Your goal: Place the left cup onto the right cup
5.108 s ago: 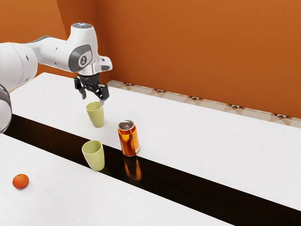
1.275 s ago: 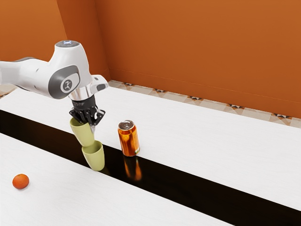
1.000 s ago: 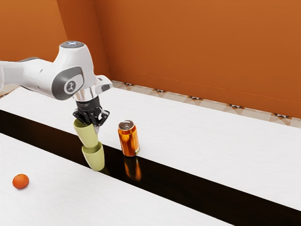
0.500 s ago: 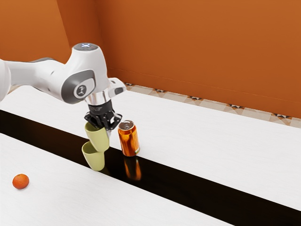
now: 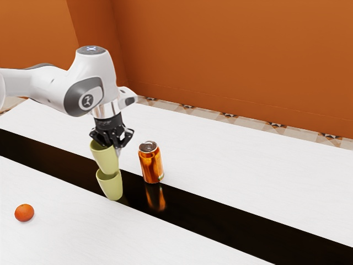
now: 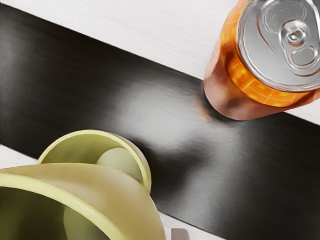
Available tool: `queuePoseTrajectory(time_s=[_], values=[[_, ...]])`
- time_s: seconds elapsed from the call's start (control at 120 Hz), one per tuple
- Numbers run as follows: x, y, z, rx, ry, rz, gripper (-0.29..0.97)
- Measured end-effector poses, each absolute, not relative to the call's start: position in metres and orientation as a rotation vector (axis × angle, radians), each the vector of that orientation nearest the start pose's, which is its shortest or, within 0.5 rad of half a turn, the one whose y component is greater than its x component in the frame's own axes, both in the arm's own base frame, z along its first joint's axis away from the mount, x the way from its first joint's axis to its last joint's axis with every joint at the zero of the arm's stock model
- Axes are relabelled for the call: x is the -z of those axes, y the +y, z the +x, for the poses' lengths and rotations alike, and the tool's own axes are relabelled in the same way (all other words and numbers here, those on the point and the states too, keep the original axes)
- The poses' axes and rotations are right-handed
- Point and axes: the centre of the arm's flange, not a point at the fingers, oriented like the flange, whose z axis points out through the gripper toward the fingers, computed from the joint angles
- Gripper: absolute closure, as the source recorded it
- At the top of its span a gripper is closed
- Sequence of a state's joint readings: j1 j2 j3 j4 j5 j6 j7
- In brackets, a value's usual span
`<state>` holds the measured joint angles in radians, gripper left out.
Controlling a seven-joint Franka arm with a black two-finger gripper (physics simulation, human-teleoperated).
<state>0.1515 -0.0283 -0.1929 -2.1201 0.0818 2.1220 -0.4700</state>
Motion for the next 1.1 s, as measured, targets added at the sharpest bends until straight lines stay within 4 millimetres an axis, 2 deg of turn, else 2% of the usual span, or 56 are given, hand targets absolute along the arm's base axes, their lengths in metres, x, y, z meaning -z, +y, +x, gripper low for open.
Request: queuePoseTrajectory(time_s=[0.192,0.65,0.825,0.917,1.008,1.1], values=[[-0.425,-0.018,0.540,0.068,-0.604,-3.014,0.78],[-0.421,-0.037,0.543,0.084,-0.519,-3.002,0.78],[-0.428,-0.040,0.540,0.100,-0.507,-3.001,0.78],[-0.432,-0.035,0.537,0.106,-0.520,-2.996,0.78],[-0.437,-0.021,0.535,0.103,-0.558,-2.986,0.78],[-0.431,-0.007,0.531,0.076,-0.594,-2.974,0.78]])
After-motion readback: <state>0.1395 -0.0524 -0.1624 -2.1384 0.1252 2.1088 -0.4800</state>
